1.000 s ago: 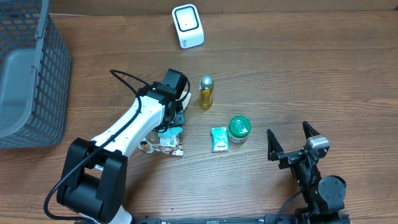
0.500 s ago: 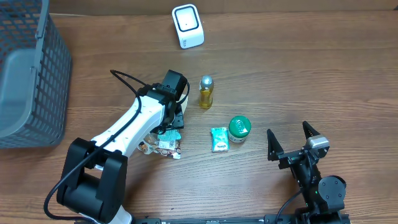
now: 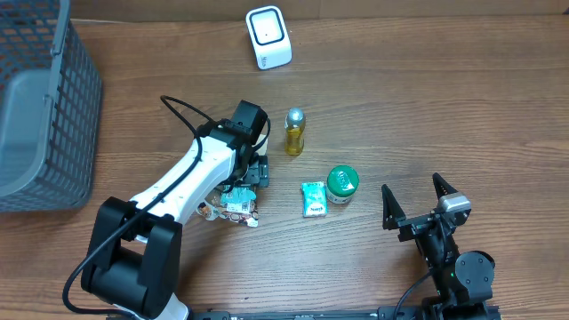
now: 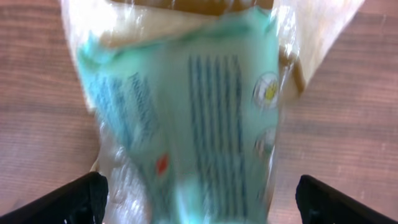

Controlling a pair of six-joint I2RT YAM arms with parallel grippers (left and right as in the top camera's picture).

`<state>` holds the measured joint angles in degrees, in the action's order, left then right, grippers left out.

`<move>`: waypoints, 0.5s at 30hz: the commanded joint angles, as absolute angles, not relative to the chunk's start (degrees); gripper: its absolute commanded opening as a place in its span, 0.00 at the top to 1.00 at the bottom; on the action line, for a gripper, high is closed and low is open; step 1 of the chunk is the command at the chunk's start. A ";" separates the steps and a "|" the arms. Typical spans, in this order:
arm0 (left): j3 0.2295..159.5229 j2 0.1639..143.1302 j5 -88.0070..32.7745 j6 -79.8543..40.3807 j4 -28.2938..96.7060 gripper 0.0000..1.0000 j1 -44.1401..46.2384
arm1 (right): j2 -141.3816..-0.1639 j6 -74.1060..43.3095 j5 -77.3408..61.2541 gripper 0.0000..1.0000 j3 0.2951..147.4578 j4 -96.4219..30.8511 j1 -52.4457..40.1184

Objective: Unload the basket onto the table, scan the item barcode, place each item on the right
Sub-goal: 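Carry the pouch to the table left of the bottle and lower it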

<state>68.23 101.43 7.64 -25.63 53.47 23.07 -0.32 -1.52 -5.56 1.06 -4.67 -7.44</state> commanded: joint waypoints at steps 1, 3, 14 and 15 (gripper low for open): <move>76.55 100.86 3.97 -20.99 57.84 0.05 20.84 | -0.16 -1.43 -5.23 0.00 0.45 -4.40 -7.38; 82.13 100.57 1.96 -20.53 61.82 0.04 19.57 | -0.16 -1.43 -5.23 0.00 0.45 -4.40 -7.38; 85.84 101.23 -2.59 -17.93 68.38 0.79 19.27 | -0.16 -1.43 -5.23 0.00 0.45 -4.40 -7.38; 84.82 101.27 -2.61 -18.33 68.05 0.77 19.35 | -0.16 -1.43 -5.23 0.00 0.45 -4.40 -7.38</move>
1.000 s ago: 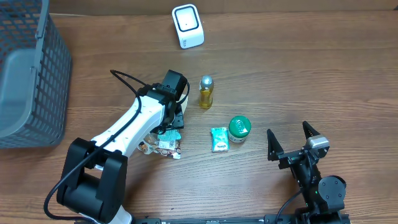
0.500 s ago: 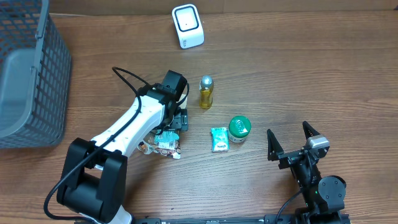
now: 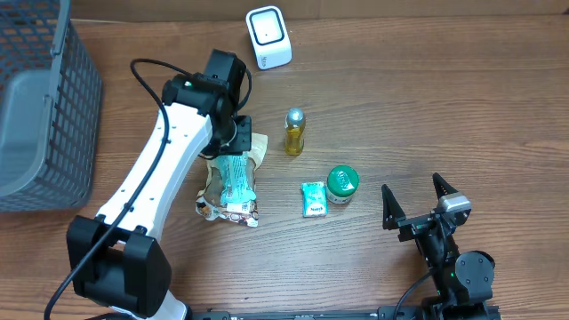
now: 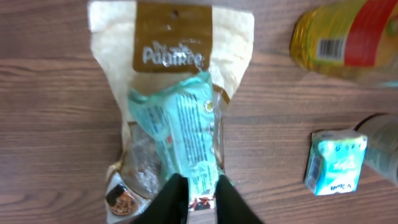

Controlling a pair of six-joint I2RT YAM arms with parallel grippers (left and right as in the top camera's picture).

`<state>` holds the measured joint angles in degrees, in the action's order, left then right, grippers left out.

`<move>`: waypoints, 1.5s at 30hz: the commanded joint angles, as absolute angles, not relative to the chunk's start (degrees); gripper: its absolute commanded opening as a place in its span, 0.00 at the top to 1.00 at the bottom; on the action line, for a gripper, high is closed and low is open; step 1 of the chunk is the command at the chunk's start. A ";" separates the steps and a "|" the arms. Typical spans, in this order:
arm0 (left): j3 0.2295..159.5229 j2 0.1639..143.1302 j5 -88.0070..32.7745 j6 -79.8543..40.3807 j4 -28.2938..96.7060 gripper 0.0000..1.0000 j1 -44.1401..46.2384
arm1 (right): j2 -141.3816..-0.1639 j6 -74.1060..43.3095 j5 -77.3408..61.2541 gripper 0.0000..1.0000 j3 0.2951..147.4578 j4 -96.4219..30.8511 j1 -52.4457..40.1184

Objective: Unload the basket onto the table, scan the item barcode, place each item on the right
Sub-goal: 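Carry the pouch to the table left of the bottle and lower it, then release the pouch flat on the table and withdraw the left gripper left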

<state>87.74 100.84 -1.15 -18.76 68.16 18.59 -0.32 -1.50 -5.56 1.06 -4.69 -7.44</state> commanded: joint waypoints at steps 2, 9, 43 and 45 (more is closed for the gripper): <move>81.54 101.27 -2.63 -18.92 66.76 0.73 19.55 | -0.16 -1.43 -5.23 0.00 0.45 -4.40 -7.38; 72.93 101.27 -2.28 -18.87 63.11 0.73 19.53 | -0.16 -1.43 -5.23 0.00 0.45 -4.40 -7.38; 81.97 96.38 -0.49 -18.22 68.58 0.57 15.25 | -0.16 -1.43 -5.23 0.00 0.45 -4.40 -7.38; 83.37 95.15 0.10 -18.26 68.51 0.53 13.61 | -0.16 -1.43 -5.23 0.00 0.45 -4.40 -7.38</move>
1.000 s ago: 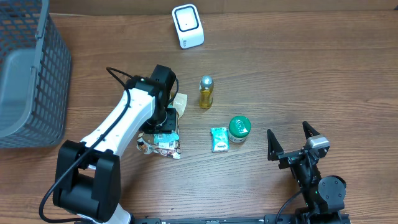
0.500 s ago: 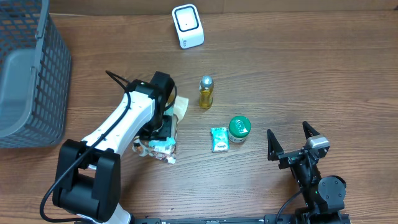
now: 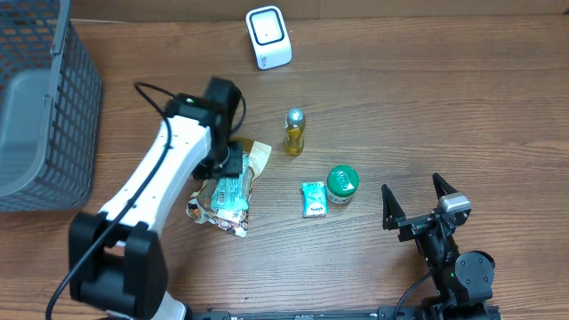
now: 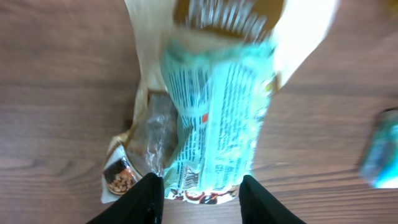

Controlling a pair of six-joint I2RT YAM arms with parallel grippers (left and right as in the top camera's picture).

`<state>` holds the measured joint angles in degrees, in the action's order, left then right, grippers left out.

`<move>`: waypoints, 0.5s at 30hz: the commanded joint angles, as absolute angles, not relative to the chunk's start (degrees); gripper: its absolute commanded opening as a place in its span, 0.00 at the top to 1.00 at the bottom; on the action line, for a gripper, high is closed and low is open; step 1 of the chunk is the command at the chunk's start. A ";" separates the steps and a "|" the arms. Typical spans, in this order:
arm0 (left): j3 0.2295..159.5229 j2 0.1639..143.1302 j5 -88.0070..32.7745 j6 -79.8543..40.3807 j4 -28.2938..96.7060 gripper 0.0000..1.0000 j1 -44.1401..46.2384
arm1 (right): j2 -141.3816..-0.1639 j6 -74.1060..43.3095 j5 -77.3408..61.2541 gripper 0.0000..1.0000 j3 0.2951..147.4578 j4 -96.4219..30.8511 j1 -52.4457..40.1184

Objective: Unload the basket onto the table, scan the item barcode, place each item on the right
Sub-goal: 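Release the pouch flat on the table and withdraw the left gripper left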

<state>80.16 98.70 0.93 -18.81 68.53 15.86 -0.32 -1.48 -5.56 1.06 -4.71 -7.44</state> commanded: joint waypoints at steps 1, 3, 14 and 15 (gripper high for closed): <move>83.68 94.67 0.51 -18.26 68.47 0.47 12.60 | -0.16 -1.43 -5.23 0.00 0.45 -4.40 -7.38; 83.81 93.89 0.91 -18.24 68.31 0.39 9.91 | -0.16 -1.43 -5.23 0.00 0.45 -4.40 -7.38; 83.26 94.15 1.91 -18.17 68.36 0.00 -6.85 | -0.16 -1.43 -5.23 0.00 0.45 -4.40 -7.38; 83.24 94.17 1.89 -18.20 68.42 0.00 -7.57 | -0.16 -1.43 -5.23 0.00 0.45 -4.40 -7.38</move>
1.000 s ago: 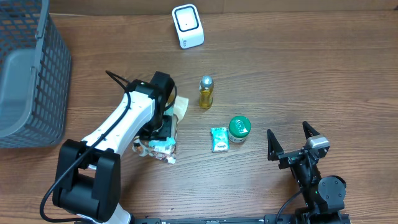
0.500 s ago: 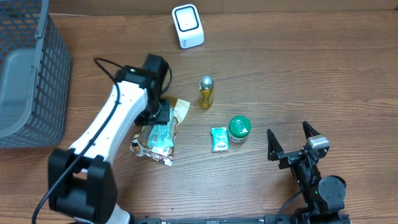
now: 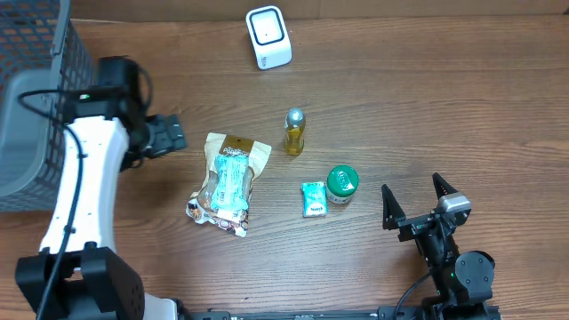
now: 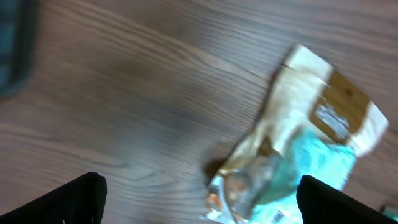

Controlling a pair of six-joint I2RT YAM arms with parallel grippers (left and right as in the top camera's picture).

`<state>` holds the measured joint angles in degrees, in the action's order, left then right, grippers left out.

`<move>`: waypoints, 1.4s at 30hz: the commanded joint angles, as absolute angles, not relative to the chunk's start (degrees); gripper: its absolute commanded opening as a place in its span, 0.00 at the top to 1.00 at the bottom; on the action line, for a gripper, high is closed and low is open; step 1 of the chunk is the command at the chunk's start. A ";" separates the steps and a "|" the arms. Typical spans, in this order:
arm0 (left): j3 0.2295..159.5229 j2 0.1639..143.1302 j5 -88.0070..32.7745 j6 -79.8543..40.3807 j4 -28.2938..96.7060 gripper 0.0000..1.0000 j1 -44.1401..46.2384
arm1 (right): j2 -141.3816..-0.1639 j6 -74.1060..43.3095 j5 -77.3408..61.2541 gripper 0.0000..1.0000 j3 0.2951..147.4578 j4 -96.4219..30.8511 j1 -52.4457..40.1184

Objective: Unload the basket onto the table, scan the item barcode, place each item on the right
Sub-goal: 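Release the pouch flat on the table and withdraw the left gripper left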

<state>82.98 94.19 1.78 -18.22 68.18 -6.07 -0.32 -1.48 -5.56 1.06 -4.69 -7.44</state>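
Observation:
A snack bag (image 3: pixel 225 182) with a brown header and a teal packet inside lies flat on the wooden table; the left wrist view shows it blurred (image 4: pixel 298 155). My left gripper (image 3: pixel 166 135) is to the left of the bag and apart from it. It is wide open and holds nothing, with its fingertips (image 4: pixel 78 199) at the frame's lower corners. The white barcode scanner (image 3: pixel 268 37) stands at the table's far edge. My right gripper (image 3: pixel 415 203) rests open at the near right.
A grey wire basket (image 3: pixel 40 98) fills the far left, close behind my left arm. A yellow bottle (image 3: pixel 294 132), a green-lidded can (image 3: pixel 342 182) and a small teal packet (image 3: pixel 314 198) stand to the right of the bag.
My left gripper was over the snack bag with its jaws a little apart. Now it is off to the left near the basket with its jaws wide. The bag lies about where it was.
My left gripper was open low over the bag's lower end. Then it stood above the bag with its fingers close together. Later the fingers were slightly apart over the bag, which had turned a little. Now the gripper is away to the left, empty.

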 commanded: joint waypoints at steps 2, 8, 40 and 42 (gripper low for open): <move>83.24 94.17 1.87 -18.20 68.66 0.00 -8.62 | -0.16 -1.43 -5.23 0.00 0.45 -4.40 -7.38; 83.24 94.17 1.89 -18.20 68.55 0.00 -9.19 | -0.16 -1.43 -5.23 0.00 0.45 -4.40 -7.38; 83.24 94.17 1.89 -18.20 68.55 0.00 -8.97 | -0.16 -1.23 -4.10 0.00 0.47 -4.45 -7.38; 83.24 94.17 1.89 -18.20 68.55 0.00 -8.97 | -0.16 -1.23 -4.10 0.00 0.47 -4.45 -7.38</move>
<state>82.98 94.19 1.76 -18.24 68.40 -8.99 -0.32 -1.48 -4.91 1.06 -4.69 -7.44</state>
